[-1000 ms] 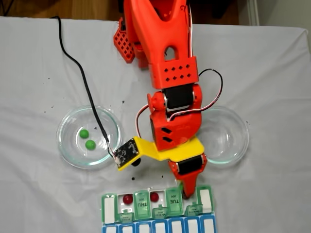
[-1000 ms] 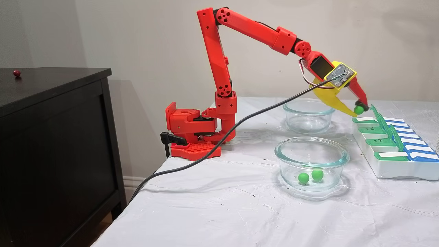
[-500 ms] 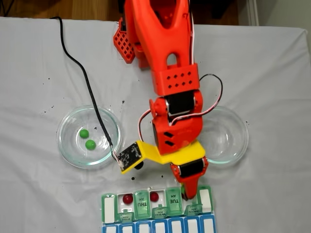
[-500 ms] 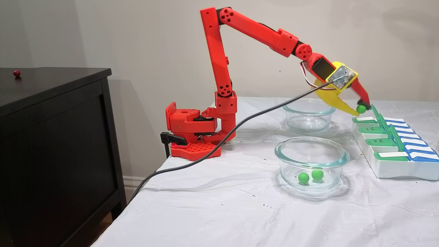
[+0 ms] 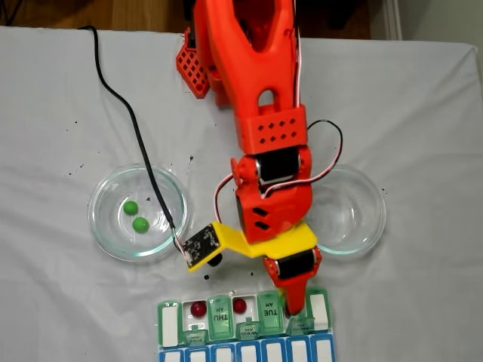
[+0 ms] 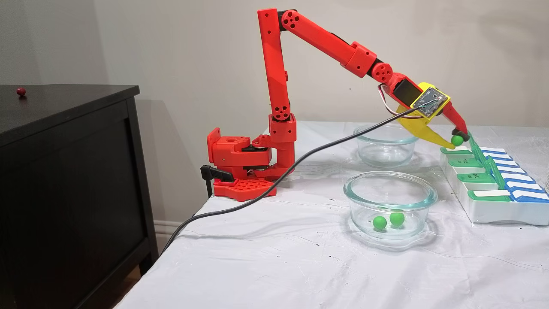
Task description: Sort medicines into box.
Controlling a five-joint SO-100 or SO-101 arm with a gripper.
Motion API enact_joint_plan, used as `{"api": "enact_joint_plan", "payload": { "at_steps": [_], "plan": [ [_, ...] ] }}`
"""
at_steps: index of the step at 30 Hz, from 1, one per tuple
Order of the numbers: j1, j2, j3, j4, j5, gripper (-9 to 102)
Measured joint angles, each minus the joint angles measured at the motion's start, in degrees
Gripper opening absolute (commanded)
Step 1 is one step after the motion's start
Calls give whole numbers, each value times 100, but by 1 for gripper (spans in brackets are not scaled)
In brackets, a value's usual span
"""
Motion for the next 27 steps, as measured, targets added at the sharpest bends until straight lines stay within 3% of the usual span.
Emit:
{"api": "enact_joint_plan", "payload": {
  "at_steps": [10,17,27],
  "plan": [
    [0,-237,9,0,-88,1],
    [-62,-237,9,0,-114,20],
    [-123,-229,9,325,-229,18]
  ]
}}
